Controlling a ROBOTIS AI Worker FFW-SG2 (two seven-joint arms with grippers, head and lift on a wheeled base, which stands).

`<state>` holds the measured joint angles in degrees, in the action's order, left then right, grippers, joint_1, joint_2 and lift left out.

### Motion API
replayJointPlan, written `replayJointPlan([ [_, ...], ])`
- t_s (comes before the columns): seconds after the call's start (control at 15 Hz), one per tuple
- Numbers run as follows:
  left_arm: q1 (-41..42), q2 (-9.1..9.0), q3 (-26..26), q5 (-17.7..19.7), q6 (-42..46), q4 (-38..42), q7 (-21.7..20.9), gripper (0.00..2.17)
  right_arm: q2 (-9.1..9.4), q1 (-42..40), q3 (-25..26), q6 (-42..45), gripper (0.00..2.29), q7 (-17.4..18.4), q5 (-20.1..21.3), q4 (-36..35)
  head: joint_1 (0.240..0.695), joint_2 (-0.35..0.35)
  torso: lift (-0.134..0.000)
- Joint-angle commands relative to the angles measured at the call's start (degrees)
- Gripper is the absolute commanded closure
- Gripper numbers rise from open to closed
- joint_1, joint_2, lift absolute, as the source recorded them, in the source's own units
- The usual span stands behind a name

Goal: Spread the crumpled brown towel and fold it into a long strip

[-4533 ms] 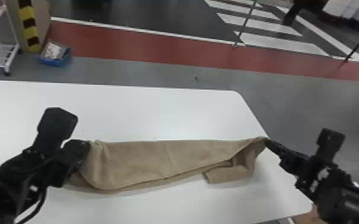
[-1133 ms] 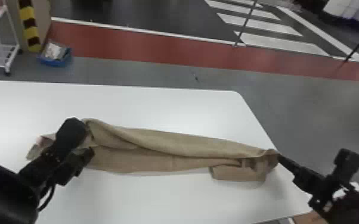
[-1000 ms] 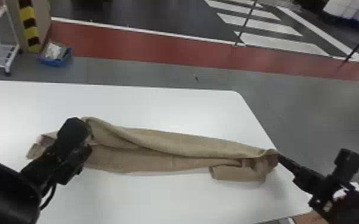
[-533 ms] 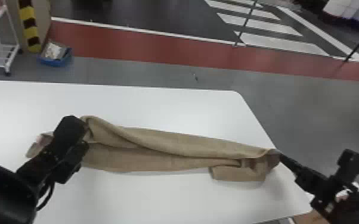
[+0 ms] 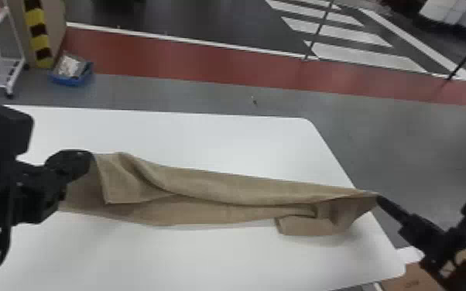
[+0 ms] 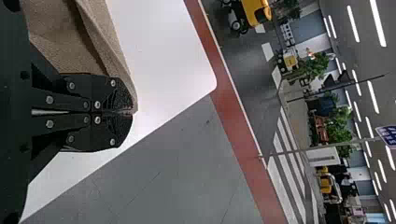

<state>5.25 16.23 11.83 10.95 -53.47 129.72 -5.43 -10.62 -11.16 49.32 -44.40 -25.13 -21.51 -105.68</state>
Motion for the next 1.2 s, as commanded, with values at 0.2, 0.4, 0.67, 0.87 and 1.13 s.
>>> replayJointPlan([
  [0.2, 4.86, 1.78, -10.43, 7.59, -11.18, 11.96, -1.33, 1.56, -0.8, 0.26, 2.19, -3.9, 1.51, -0.18, -2.04, -2.87, 0.695, -0.35, -0.123],
  [0.4, 4.77, 0.55, -5.68, 1.53, -10.82, 5.28, -2.48, 1.56, 0.43, 0.08, 0.69, -3.73, 1.51, -0.89, -1.78, -3.83, 0.695, -0.35, -0.123],
  [0.67, 4.42, 0.2, -4.01, -1.81, -3.27, -6.15, -2.83, 0.66, 0.69, 0.08, 0.08, -3.2, 1.51, -0.89, -1.16, -3.57, 0.695, -0.35, -0.123],
  [0.87, 5.56, 0.2, -5.42, -6.64, 0.07, -7.91, -1.07, 0.08, 0.6, 0.08, 0.08, -3.2, 1.51, -0.89, -1.08, -3.48, 0.695, -0.35, -0.123],
  [1.13, 11.63, 1.17, -9.81, -7.17, 2.36, -0.7, -1.16, 0.09, 0.69, 0.17, -0.01, -3.02, 1.51, -0.89, -0.9, -3.31, 0.695, -0.35, -0.123],
])
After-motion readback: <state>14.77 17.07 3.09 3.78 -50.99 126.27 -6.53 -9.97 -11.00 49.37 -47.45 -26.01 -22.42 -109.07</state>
